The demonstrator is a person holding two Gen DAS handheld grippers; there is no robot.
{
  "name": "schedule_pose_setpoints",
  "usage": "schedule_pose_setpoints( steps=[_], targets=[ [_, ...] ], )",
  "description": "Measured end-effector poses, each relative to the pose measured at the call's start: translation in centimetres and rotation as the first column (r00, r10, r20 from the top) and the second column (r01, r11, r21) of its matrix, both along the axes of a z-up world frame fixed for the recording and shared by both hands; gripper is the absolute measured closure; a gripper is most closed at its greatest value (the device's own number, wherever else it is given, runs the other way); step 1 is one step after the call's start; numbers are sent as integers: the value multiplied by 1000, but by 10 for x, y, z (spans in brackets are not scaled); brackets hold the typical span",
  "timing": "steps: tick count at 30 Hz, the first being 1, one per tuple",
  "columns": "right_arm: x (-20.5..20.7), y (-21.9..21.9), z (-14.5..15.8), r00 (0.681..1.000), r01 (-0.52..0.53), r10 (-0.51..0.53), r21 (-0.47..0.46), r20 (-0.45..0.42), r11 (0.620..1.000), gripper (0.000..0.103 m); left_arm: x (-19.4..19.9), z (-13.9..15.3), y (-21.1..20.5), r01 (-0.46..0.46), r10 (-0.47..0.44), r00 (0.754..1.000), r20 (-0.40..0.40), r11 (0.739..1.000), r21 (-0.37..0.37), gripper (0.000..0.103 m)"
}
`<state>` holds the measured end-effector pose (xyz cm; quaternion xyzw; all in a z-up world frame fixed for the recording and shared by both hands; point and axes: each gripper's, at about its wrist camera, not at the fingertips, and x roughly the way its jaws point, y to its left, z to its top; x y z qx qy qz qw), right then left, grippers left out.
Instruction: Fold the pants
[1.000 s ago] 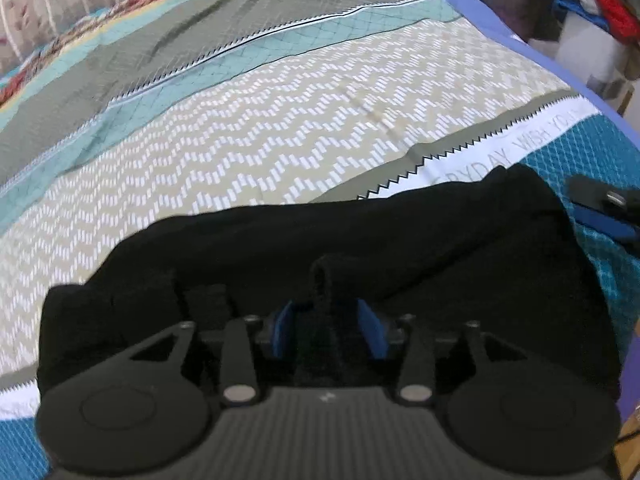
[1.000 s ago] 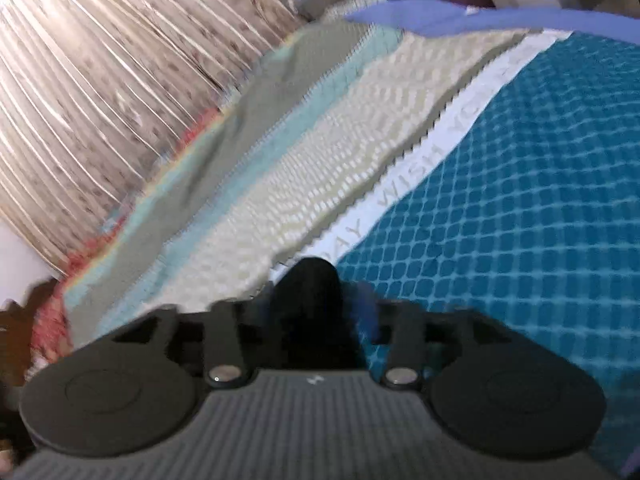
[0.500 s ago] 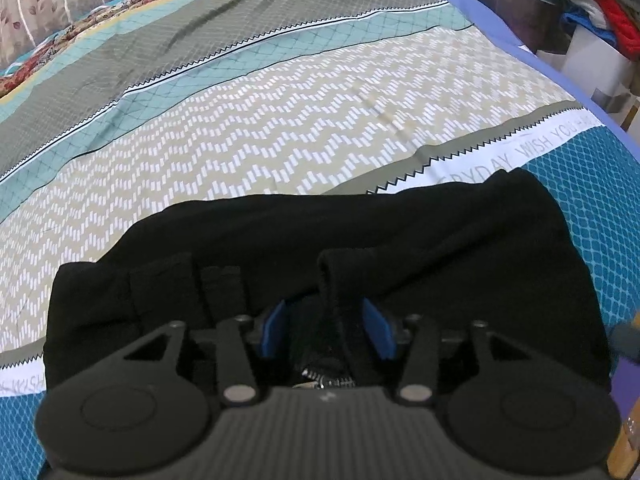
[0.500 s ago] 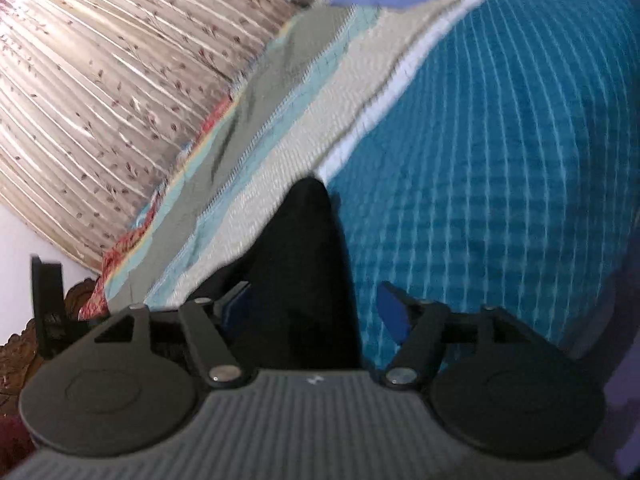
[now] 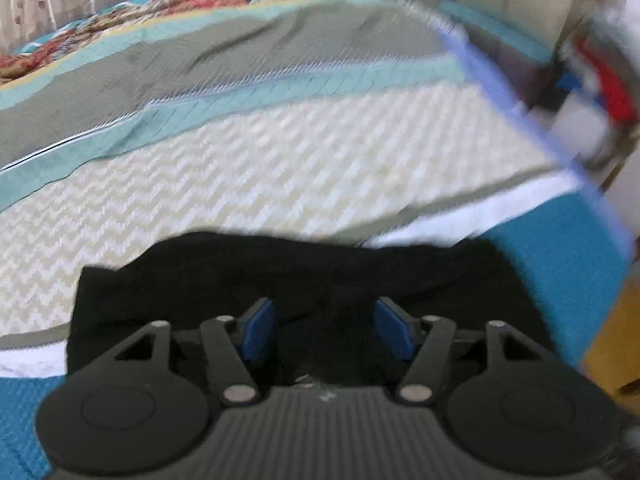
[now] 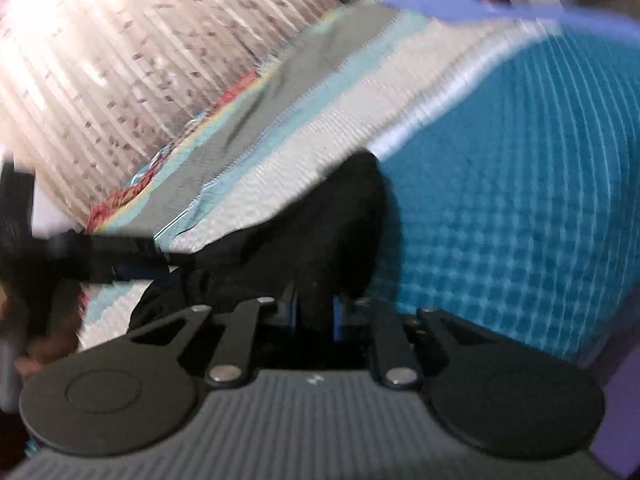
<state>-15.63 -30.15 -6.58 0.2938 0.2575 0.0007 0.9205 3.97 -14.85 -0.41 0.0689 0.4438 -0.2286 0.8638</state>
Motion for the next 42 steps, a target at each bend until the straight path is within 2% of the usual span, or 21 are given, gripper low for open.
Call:
schedule_pose_setpoints(
  steps=[3, 6, 9, 10, 11, 12, 13, 14, 17, 19, 20, 21, 22, 23, 28, 31, 34, 37, 39, 41, 42],
  targets=[
    [7, 22, 13, 999, -42, 45, -142, 16, 989, 86, -12, 22, -23, 90, -90, 995, 47, 996, 0, 11],
    [16, 42, 18, 996, -79, 85, -245, 16, 966, 86, -27, 19, -66, 230, -239, 969, 67, 966, 116, 7],
    [19, 53, 18, 992, -110, 122, -314, 20, 943, 86, -34, -5, -107, 330, -349, 937, 29, 908, 260, 8],
    [18, 58, 19, 991, -119, 135, -336, 24, 934, 86, -33, -14, -113, 336, -354, 935, 15, 898, 284, 14],
    [18, 64, 19, 989, -127, 146, -355, 26, 926, 86, -30, -21, -117, 346, -358, 934, -9, 893, 287, 26],
    [19, 67, 20, 987, -136, 157, -372, 27, 918, 86, -26, -26, -117, 359, -362, 931, -43, 892, 276, 61],
    [19, 68, 21, 986, -141, 165, -379, 30, 914, 86, -21, -28, -114, 369, -359, 929, -83, 896, 246, 84],
    [20, 69, 22, 985, -147, 172, -378, 33, 914, 86, -17, -27, -107, 365, -350, 931, -103, 909, 202, 84],
    [19, 69, 22, 983, -136, 173, -372, 68, 918, 77, -11, -13, -78, 332, -325, 943, -75, 935, 125, 85],
    [20, 70, 20, 982, -131, 173, -390, 75, 911, 47, -6, -3, -59, 308, -303, 951, -65, 949, 74, 85],
    [22, 72, 18, 982, -139, 179, -399, 65, 907, 48, -3, 3, -47, 292, -290, 955, -59, 955, 46, 85],
    [26, 75, 16, 979, -168, 199, -395, 39, 903, 55, 1, 8, -34, 275, -274, 960, -56, 961, 15, 85],
    [31, 77, 15, 974, -204, 226, -383, 14, 901, 81, 5, 13, -22, 258, -258, 964, -58, 966, -17, 85],
    [35, 80, 16, 970, -222, 244, -380, 8, 898, 89, 10, 17, -11, 238, -241, 968, -68, 970, -51, 86],
    [49, 115, 48, 922, -290, 374, -462, 98, 838, 90, 22, 46, 53, 135, -139, 990, -12, 979, -153, 86],
    [61, 149, 58, 875, -357, 474, -526, 101, 772, 90, 29, 54, 99, 62, -63, 998, 3, 980, -190, 86],
    [75, 180, 57, 831, -419, 552, -579, 64, 699, 90, 38, 42, 140, -30, 28, 1000, -13, 983, -181, 86],
    [95, 203, 41, 792, -506, 610, -570, -11, 647, 89, 51, 14, 173, -126, 118, 991, -62, 981, -145, 85],
    [101, 219, 27, 761, -571, 646, -534, -59, 623, 83, 58, -8, 188, -187, 174, 979, -110, 974, -125, 85],
    [108, 224, 15, 724, -636, 683, -479, -98, 606, 71, 62, -29, 201, -226, 207, 967, -151, 966, -124, 85],
    [110, 223, 10, 700, -672, 705, -441, -115, 595, 55, 62, -38, 204, -238, 217, 962, -165, 963, -126, 84]
  ],
)
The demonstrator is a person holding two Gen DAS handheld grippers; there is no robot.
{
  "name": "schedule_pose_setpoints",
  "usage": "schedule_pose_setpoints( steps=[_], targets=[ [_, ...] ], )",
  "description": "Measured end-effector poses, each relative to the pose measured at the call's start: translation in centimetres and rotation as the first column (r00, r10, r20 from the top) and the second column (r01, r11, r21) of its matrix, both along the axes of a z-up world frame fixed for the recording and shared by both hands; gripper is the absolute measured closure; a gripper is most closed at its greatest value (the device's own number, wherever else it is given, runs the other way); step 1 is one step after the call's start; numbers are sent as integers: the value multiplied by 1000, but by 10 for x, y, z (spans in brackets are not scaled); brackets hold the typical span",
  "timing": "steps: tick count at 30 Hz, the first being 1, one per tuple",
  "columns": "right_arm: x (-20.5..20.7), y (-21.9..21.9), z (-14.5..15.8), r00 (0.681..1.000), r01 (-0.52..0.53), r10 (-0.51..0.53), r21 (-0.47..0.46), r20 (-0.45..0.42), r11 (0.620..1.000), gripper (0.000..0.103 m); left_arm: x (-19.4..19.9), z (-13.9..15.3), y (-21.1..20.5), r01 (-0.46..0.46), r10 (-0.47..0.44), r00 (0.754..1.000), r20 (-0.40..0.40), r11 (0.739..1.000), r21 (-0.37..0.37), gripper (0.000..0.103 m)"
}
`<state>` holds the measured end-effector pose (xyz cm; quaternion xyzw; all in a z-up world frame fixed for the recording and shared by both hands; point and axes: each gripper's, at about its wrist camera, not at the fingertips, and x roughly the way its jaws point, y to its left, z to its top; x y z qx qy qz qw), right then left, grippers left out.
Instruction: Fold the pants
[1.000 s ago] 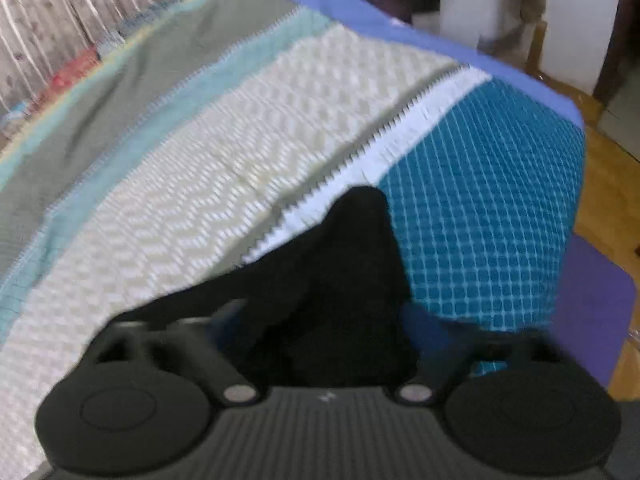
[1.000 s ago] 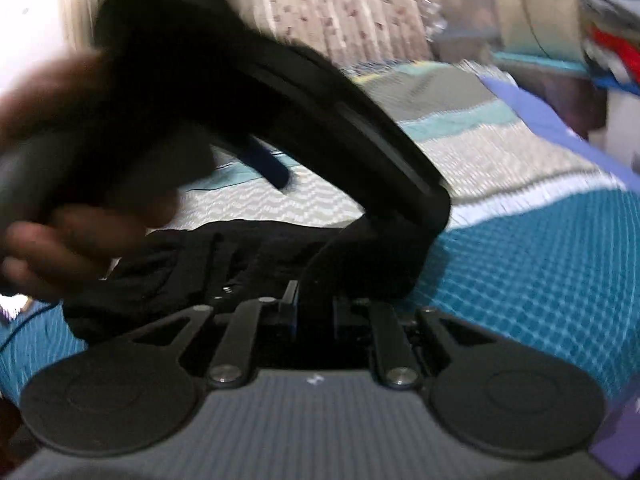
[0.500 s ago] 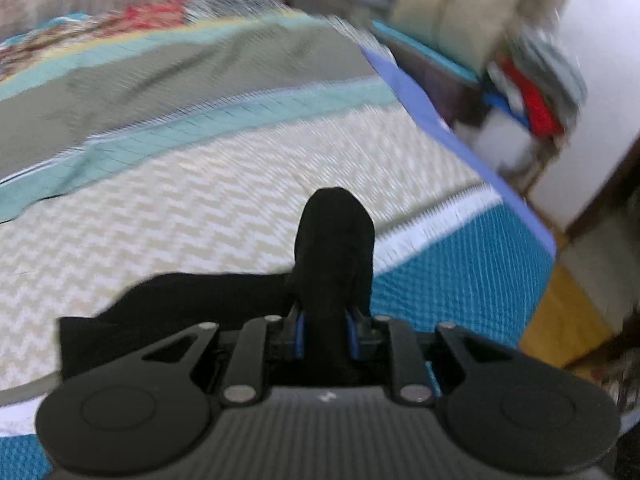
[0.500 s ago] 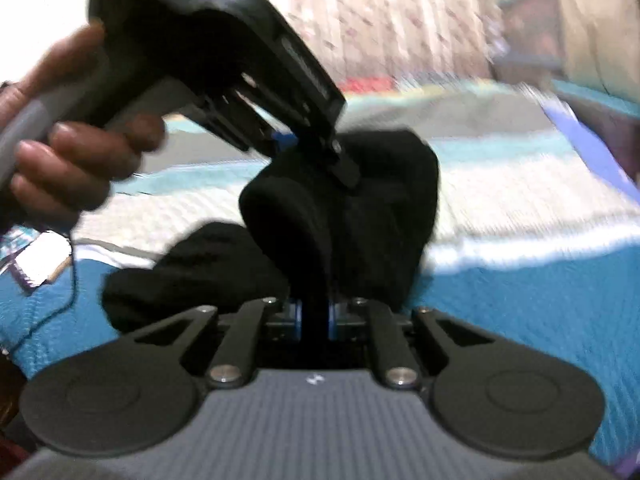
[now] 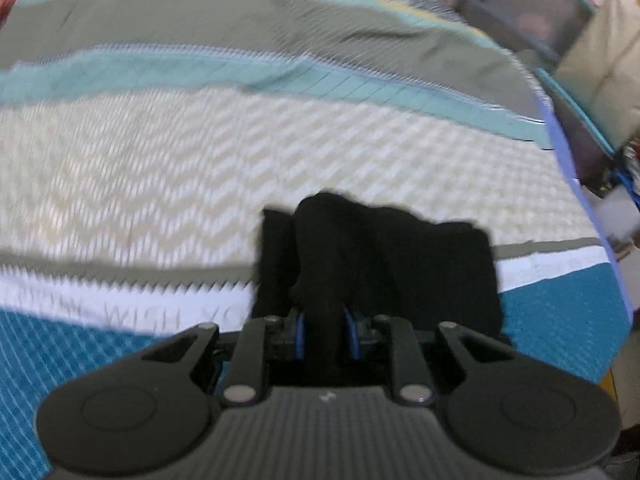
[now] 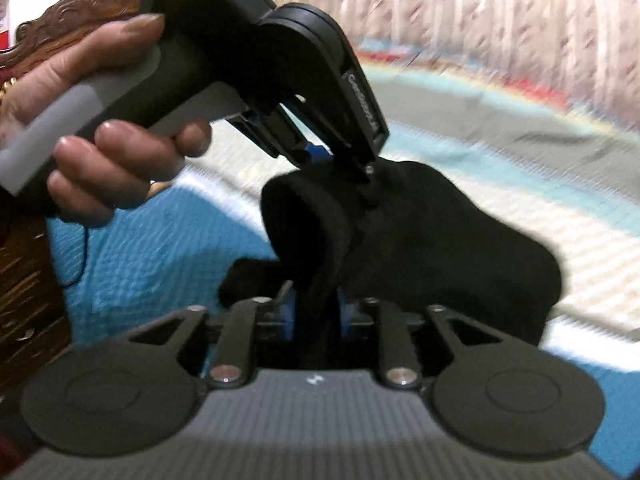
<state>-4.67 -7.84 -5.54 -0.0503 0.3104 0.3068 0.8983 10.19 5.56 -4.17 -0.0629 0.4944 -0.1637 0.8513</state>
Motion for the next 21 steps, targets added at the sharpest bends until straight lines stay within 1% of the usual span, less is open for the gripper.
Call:
schedule_pose_setpoints(
  steps=[1, 2, 3, 4, 5, 6, 7, 8, 9, 10, 11, 12, 13, 15, 17, 19, 21],
  targets=[
    [0, -1, -2, 999, -21, 22, 19, -26, 1000, 43, 0, -7, 3, -9, 9, 1000, -7, 1000, -4, 79],
    [-2, -6, 0, 999, -34, 36, 46, -39, 998, 40, -1, -12, 5, -19, 19, 1000, -1, 1000, 1, 74],
    [-3, -12, 4, 998, -40, 44, 77, -48, 996, 38, -4, -14, 9, -30, 30, 999, 12, 999, 22, 60],
    [-4, -20, 8, 997, -41, 48, 113, -60, 993, 38, -6, -15, 10, -42, 41, 999, 31, 998, 53, 43],
    [-5, -28, 12, 996, -34, 46, 151, -74, 988, 38, -11, -15, 14, -52, 48, 998, 47, 996, 71, 38],
    [-5, -39, 16, 996, -13, 32, 198, -88, 980, 38, -16, -13, 17, -54, 50, 997, 53, 996, 71, 33],
    [-5, -47, 19, 995, 20, 4, 243, -100, 970, 38, -21, -11, 22, -55, 52, 997, 50, 997, 59, 26],
    [-3, -55, 22, 993, 57, -27, 281, -111, 958, 38, -24, -8, 25, -57, 55, 997, 49, 997, 45, 21],
    [-3, -65, 25, 991, 91, -55, 318, -122, 944, 40, -31, -4, 25, -58, 56, 997, 61, 998, 38, 13],
    [-1, -75, 26, 989, 117, -75, 349, -131, 930, 47, -38, -1, 24, -53, 49, 995, 84, 997, 49, 11],
    [0, -80, 26, 986, 137, -90, 369, -140, 919, 53, -44, 0, 22, -46, 39, 994, 100, 996, 73, 11],
    [1, -83, 25, 983, 152, -100, 378, -152, 913, 64, -50, -1, 19, -39, 27, 994, 109, 993, 110, 11],
    [3, -82, 22, 980, 163, -107, 371, -167, 914, 71, -55, -3, 15, -37, 19, 993, 114, 988, 151, 11],
    [7, -72, 12, 974, 161, -96, 329, -206, 930, 75, -64, -7, 11, -36, 10, 992, 129, 979, 203, 11],
    [10, -60, -2, 966, 143, -72, 283, -247, 948, 76, -70, -10, 10, -44, 15, 991, 133, 975, 217, 11],
    [12, -44, -18, 956, 132, -66, 217, -287, 967, 76, -72, -16, 11, -55, 28, 993, 119, 972, 229, 9],
    [15, -35, -28, 949, 109, -46, 188, -312, 976, 77, -75, -21, 10, -59, 25, 991, 134, 964, 258, 7]
  ],
)
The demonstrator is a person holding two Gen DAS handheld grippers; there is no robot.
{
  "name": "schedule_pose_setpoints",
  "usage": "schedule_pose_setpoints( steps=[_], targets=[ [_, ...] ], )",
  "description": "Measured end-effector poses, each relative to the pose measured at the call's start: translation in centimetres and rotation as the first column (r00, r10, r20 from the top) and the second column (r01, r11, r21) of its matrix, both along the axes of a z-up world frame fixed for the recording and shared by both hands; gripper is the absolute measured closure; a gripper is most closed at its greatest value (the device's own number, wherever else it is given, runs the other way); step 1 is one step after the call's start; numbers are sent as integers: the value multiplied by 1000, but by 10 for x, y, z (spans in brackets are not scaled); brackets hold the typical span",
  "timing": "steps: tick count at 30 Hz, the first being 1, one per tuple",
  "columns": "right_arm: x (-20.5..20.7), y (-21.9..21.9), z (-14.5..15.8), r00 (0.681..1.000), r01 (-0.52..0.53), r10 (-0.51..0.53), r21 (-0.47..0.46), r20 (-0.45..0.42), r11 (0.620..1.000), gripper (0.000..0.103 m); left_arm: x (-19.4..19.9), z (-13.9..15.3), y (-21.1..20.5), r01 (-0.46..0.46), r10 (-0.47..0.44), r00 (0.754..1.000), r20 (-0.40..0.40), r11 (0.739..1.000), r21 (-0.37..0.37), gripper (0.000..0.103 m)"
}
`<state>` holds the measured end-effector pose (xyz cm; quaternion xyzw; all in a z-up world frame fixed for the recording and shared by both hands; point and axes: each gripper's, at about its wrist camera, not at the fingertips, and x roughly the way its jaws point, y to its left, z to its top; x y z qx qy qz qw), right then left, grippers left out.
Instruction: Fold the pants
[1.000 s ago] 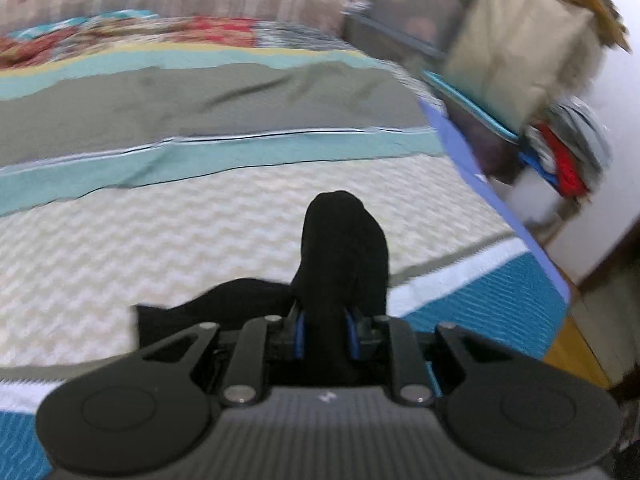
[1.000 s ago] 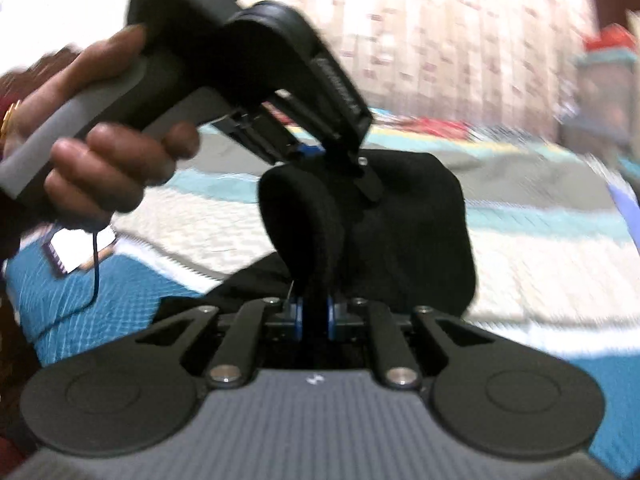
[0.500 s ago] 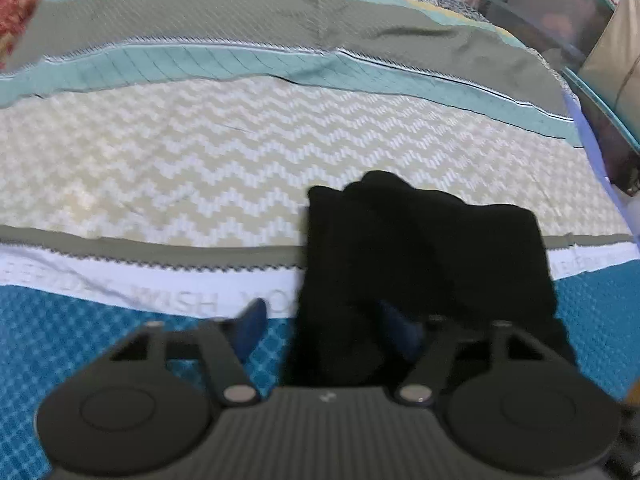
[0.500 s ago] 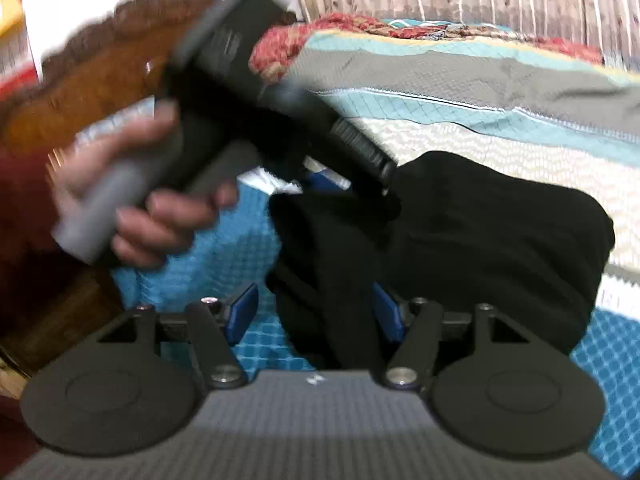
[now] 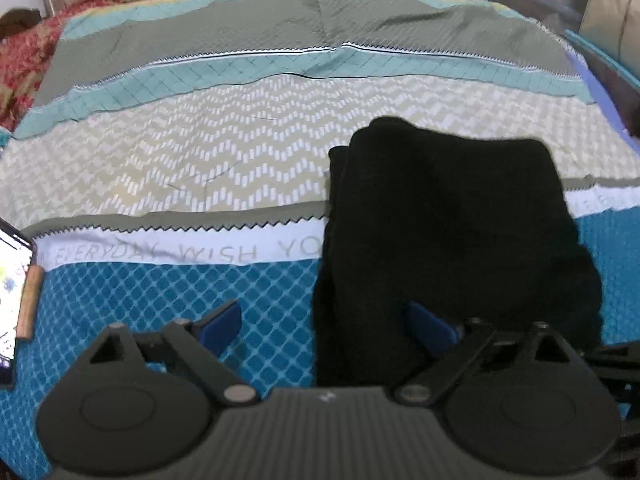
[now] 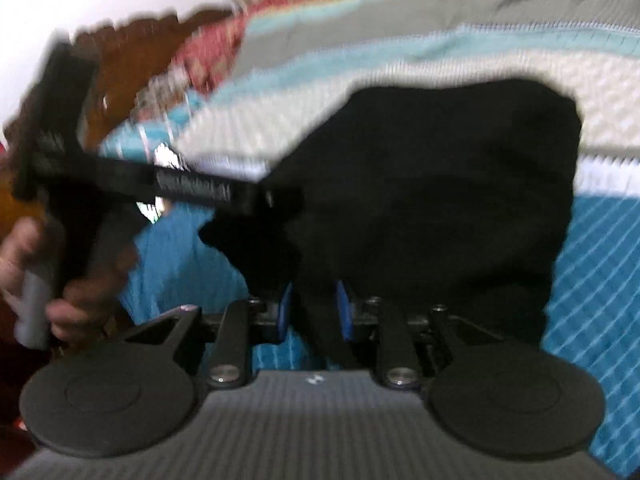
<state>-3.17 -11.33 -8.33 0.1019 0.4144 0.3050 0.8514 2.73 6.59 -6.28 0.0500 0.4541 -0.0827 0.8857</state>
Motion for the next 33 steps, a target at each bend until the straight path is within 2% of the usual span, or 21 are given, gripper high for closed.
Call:
schedule_pose_setpoints(
  steps=[2, 8, 10, 14, 17, 20, 24, 28, 33],
  targets=[
    [0, 2, 0, 1000, -4, 4, -12, -10, 1000, 76, -3, -1, 0, -1, 1, 1000, 13, 1000, 12, 6],
    [-13, -9, 16, 998, 17, -18, 21, 61, 1000, 70, -7, 2, -4, -6, 5, 1000, 26, 999, 35, 5],
    [-16, -19, 20, 995, 47, -52, 52, 84, 998, 63, -7, 1, -6, -8, 7, 1000, 27, 999, 43, 5],
    [-19, -41, 25, 982, 144, -157, 123, 101, 982, 59, -7, 1, -5, -13, 12, 1000, 25, 999, 45, 5],
    [-19, -55, 23, 966, 226, -242, 159, 90, 961, 56, -7, 1, -5, -14, 13, 1000, 27, 999, 52, 5],
    [-15, -65, 12, 953, 289, -300, 186, 36, 939, 55, -7, 1, -6, -18, 17, 1000, 26, 998, 56, 4],
    [-7, -63, -6, 943, 333, -331, 142, -37, 932, 55, -5, -1, -6, -19, 18, 1000, 19, 998, 54, 1],
    [-8, -55, -7, 949, 316, -317, 98, -9, 944, 55, -5, -1, -7, -17, 15, 1000, 19, 998, 61, 0],
    [-13, -68, 1, 937, 345, -348, 159, -12, 925, 54, -2, -1, -7, -15, 14, 1000, 12, 998, 62, 0]
  ],
)
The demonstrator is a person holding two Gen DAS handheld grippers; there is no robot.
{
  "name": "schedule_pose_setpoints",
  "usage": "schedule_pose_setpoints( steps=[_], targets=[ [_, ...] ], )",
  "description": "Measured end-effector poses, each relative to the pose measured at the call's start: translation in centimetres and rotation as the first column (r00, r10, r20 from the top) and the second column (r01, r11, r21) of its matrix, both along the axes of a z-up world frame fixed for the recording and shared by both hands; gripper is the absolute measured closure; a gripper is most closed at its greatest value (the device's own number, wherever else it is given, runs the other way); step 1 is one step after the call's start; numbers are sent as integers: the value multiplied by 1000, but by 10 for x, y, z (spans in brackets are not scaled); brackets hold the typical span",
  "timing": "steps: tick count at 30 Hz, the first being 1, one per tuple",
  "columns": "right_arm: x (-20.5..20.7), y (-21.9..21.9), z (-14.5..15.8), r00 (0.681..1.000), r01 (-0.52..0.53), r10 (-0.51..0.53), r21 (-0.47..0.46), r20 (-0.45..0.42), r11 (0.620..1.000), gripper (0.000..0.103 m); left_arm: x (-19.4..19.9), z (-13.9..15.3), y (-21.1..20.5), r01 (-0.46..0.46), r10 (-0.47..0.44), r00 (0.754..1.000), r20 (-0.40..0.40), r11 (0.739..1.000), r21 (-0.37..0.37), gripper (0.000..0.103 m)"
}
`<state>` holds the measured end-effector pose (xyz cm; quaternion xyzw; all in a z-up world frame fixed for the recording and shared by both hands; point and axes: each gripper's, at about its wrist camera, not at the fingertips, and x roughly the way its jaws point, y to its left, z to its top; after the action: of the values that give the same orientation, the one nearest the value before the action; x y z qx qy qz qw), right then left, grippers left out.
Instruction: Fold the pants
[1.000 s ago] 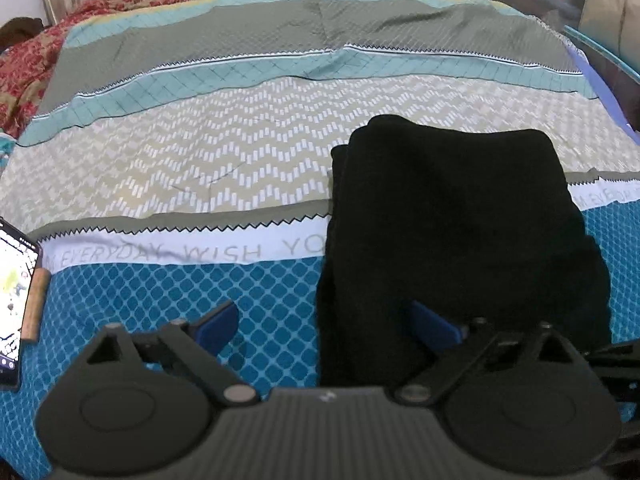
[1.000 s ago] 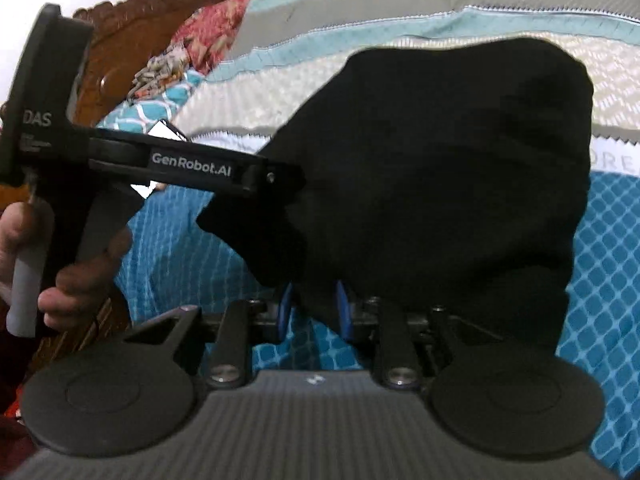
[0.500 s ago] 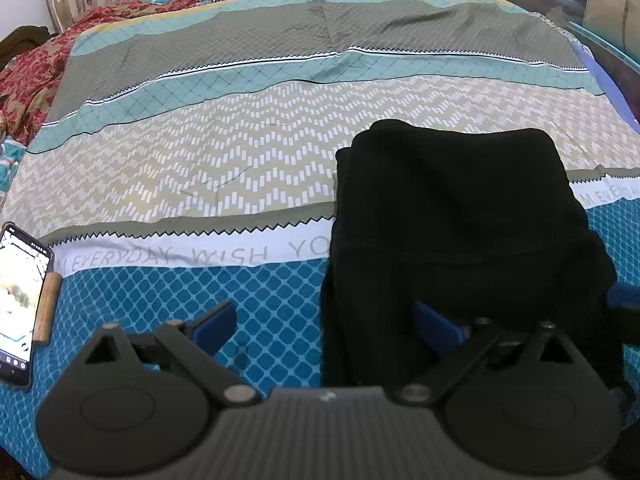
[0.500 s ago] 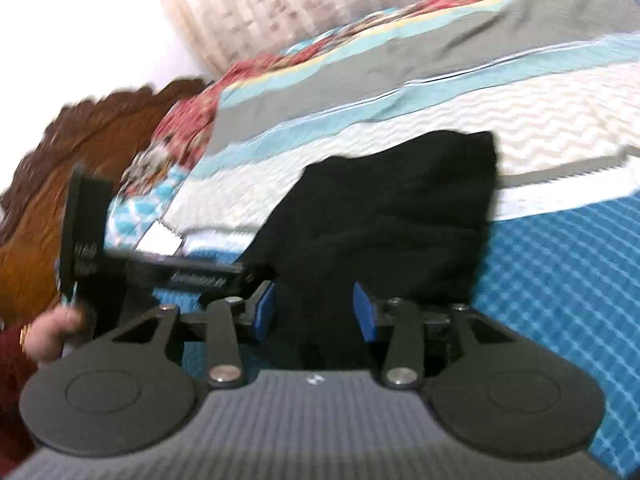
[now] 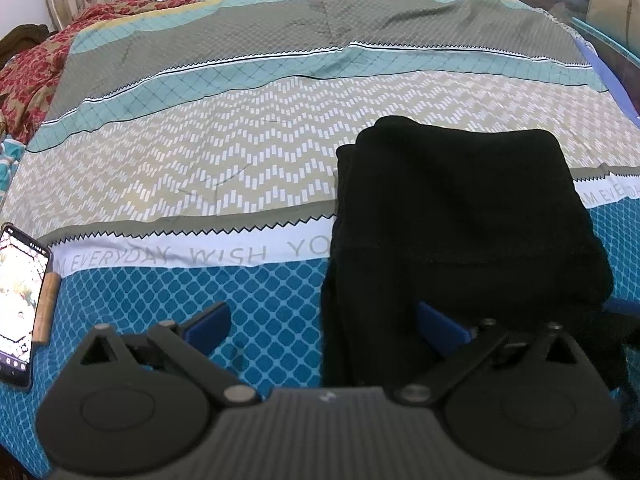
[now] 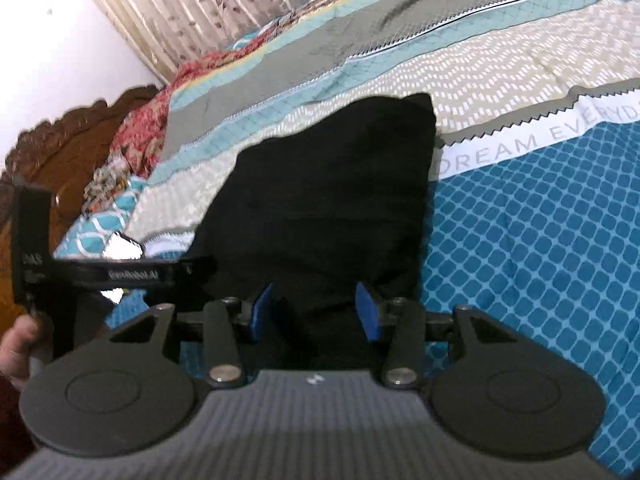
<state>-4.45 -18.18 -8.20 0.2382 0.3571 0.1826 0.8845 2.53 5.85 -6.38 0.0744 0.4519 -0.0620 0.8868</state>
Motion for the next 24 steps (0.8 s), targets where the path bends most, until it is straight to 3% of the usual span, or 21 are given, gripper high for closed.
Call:
schedule_pose_setpoints(
  steps=[5, 12, 20, 24],
  targets=[
    [-2, -20, 9, 996, 74, -74, 6, 51, 997, 49, 4, 1, 1, 4, -5, 1000, -12, 1000, -7, 0],
    [-4, -38, 8, 989, 141, -142, 38, 32, 989, 47, 12, -1, 1, 12, -13, 1000, -28, 1000, -16, 0],
    [2, -28, 1, 995, 95, -95, 17, -3, 995, 47, 15, -2, -3, 11, -11, 999, -33, 1000, -9, 0],
    [8, -13, -12, 996, 51, -54, -39, -67, 998, 47, 17, -3, -3, 13, -13, 999, -34, 1000, -2, 0]
  ],
)
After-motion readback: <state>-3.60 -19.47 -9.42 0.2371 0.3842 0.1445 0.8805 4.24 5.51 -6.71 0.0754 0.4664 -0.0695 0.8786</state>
